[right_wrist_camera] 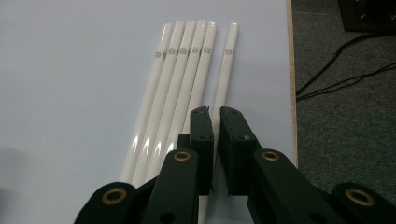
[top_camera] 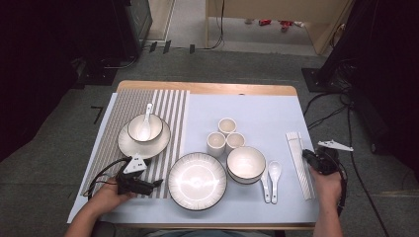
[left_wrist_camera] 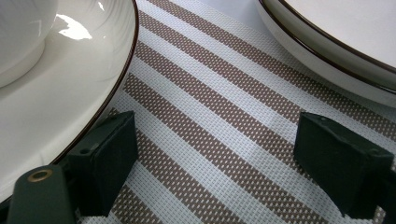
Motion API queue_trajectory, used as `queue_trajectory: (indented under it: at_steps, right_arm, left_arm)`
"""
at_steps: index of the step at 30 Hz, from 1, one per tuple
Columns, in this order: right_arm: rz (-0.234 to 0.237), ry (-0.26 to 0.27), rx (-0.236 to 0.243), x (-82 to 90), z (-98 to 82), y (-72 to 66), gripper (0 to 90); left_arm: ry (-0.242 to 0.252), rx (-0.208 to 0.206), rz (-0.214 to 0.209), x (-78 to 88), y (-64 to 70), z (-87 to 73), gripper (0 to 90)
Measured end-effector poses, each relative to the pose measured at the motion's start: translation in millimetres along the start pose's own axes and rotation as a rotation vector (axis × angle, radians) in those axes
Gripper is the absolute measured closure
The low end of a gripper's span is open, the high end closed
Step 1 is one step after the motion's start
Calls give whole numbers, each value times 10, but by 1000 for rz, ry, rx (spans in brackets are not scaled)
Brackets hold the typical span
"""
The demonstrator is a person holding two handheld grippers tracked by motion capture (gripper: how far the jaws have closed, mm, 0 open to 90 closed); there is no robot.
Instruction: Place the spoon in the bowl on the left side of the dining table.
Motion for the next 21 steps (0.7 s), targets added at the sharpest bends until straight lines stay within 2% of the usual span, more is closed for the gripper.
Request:
queue_trajectory:
  at_steps: [4,14,21]
  right_arm:
    - [-7,2,8,-13,17,11,841]
    - [-15,14,-10,-79,73,27,836]
    - [-23,10,-12,-66,63,28,807]
  left_arm:
    - [0,0,0,0,0,0,138]
    - [0,8,9,-3,-1,3,139]
    - [1,10,9,-4,0,4,139]
Point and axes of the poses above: each handheld gripper's, and its own axes: x roughly backward along the jaws, z roughly out of its top, y roughly to its right, the point moved 10 cm from there along -x, roughly forward along the jaws, and after that the axes turned 4 degrees about -y, right-handed, at the moved point
